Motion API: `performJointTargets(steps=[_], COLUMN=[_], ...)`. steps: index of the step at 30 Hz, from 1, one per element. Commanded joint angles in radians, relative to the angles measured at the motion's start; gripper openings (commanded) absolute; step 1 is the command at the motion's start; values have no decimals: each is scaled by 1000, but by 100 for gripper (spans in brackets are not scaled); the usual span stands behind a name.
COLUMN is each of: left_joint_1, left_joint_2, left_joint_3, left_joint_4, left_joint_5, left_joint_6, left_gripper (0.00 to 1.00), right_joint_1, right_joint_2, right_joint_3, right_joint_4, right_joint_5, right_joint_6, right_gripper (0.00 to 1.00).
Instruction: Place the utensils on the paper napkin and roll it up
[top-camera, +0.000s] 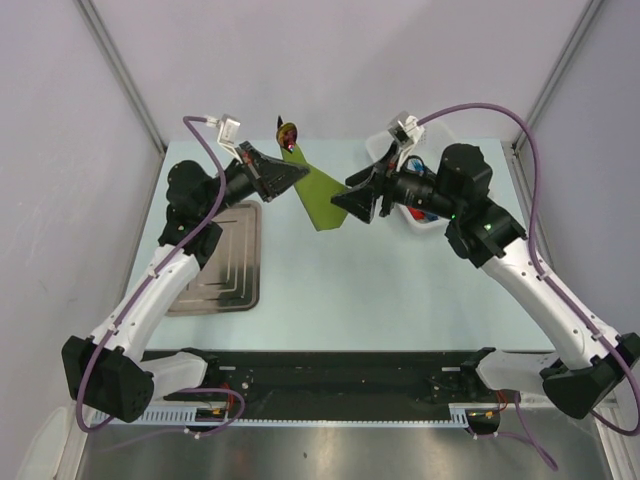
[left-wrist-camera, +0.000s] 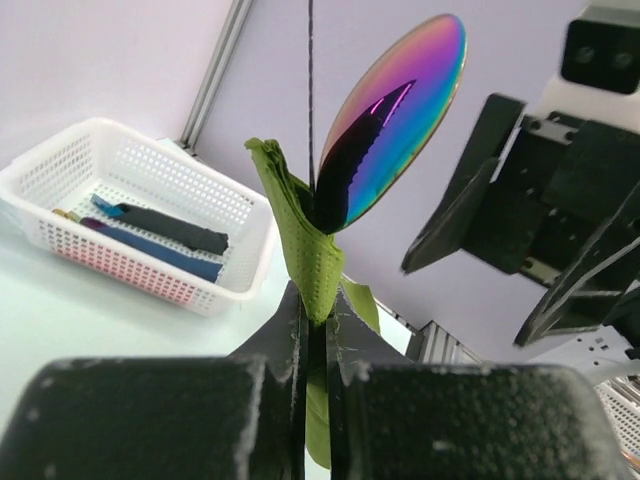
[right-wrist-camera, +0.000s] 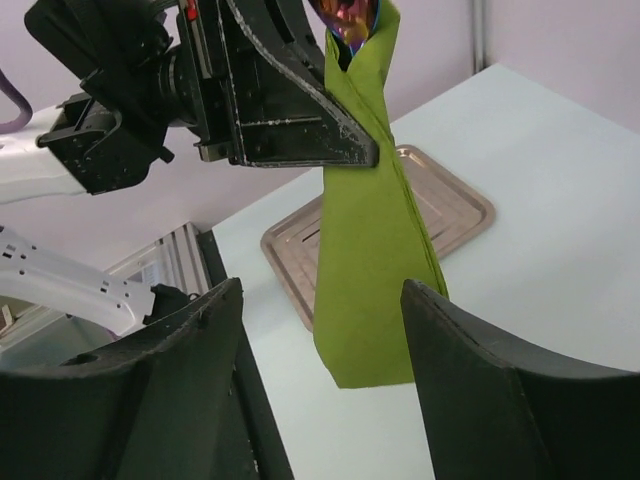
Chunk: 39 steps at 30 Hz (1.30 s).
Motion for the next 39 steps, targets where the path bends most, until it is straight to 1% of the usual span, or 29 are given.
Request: performJointTargets(steps=[1, 4, 10, 16, 26, 31, 36, 37, 39], left_joint_1=[8, 8, 8, 8, 8, 6, 2, 0, 0], left_joint_2=[-19, -23, -19, -7, 4, 6, 1, 0, 0], left_joint_3=[16, 5, 2, 0, -3, -12, -21, -21, -26], left_joint_4=[172, 220, 261, 312, 356, 410, 448, 455, 459], left_joint_5=[41, 64, 99, 127, 156, 183, 220, 220, 225], left_joint_6=[-72, -103, -129, -164, -199, -235, -253, -258, -262], left_gripper=[0, 0, 0, 0, 0, 0, 0, 0, 0], right_joint_1=[26, 38, 52, 60, 71, 78, 80, 81, 84], right_joint_2=[35, 49, 59, 70, 102, 116, 130, 130, 132], right_joint_3=[-19, -38, -64, -68, -68, -67, -64, -62, -61], right_joint_4=[79, 103, 142, 170, 220, 237, 258, 260, 266], right_joint_5=[-25, -39, -82, -122, -182, -214, -237, -246, -260], right_joint_6=[-23, -26, -20, -11, 6, 26, 52, 60, 72], right_gripper=[71, 72, 73, 71, 65, 62, 55, 51, 48])
